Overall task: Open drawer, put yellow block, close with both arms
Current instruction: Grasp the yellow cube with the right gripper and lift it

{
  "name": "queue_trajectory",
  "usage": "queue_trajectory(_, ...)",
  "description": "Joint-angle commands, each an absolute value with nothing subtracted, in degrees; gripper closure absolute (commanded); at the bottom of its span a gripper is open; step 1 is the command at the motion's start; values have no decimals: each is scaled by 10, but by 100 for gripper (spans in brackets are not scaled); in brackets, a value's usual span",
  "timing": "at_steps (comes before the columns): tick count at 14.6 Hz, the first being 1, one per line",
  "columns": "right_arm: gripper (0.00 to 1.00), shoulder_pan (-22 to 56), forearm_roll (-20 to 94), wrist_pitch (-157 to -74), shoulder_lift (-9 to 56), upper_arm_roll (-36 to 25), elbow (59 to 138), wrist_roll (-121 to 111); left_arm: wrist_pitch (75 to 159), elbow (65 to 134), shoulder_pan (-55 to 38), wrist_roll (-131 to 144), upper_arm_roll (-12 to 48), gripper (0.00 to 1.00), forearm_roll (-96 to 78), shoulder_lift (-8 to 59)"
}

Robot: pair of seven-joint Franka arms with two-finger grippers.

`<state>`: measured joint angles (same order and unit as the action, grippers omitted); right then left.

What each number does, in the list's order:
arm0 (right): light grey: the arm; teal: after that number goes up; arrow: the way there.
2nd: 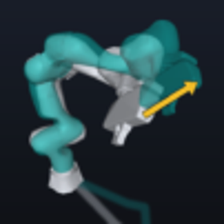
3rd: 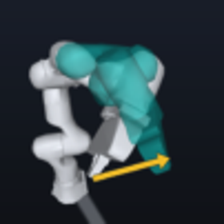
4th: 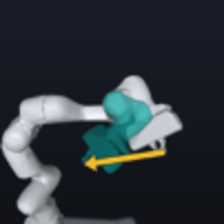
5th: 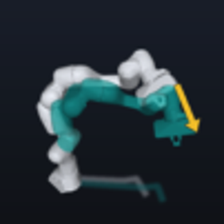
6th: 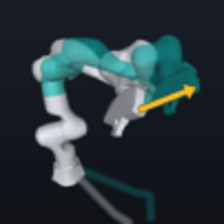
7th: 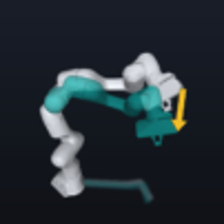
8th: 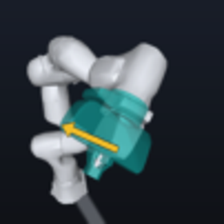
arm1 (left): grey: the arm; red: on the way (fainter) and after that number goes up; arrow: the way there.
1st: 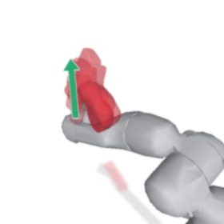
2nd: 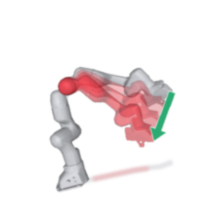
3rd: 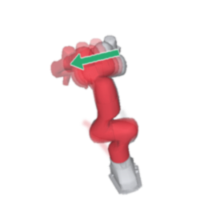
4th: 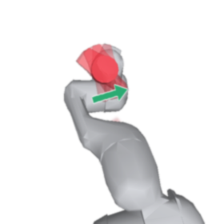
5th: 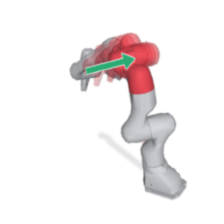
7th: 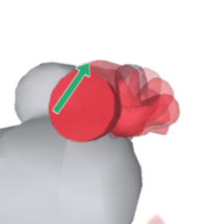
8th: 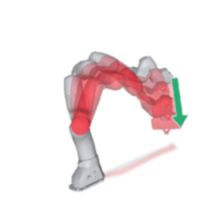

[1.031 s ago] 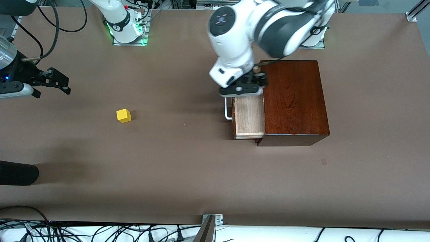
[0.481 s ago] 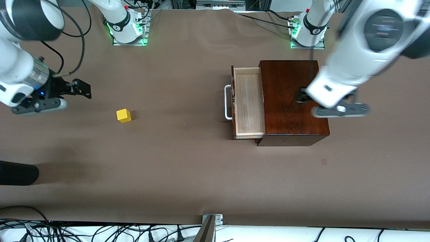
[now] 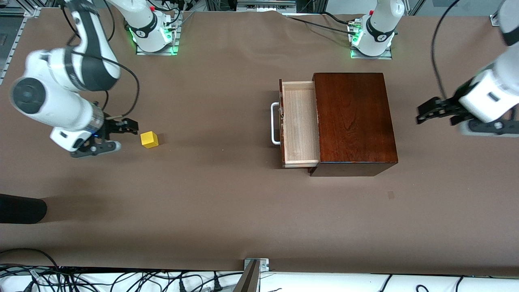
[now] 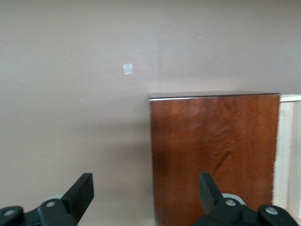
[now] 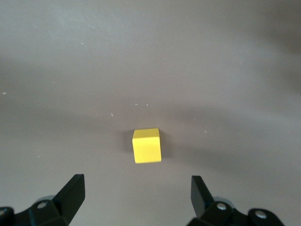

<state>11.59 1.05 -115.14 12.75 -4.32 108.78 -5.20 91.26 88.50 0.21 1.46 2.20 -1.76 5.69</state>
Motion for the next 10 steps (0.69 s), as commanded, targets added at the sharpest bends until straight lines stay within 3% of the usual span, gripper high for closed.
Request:
queue_trajectory(1, 0, 118, 6, -1238, 122, -44, 1168, -47, 941, 957, -25, -1, -14, 0, -29, 4)
queue_trajectory(5, 0, 118, 8, -1345, 137, -43, 1251, -46, 981, 1016, -24, 1, -12, 0, 8, -39)
queue_trajectory(10, 0, 118, 10, -1393, 176, -44, 1265, -45, 957, 990, -24, 3, -4, 0, 11, -24)
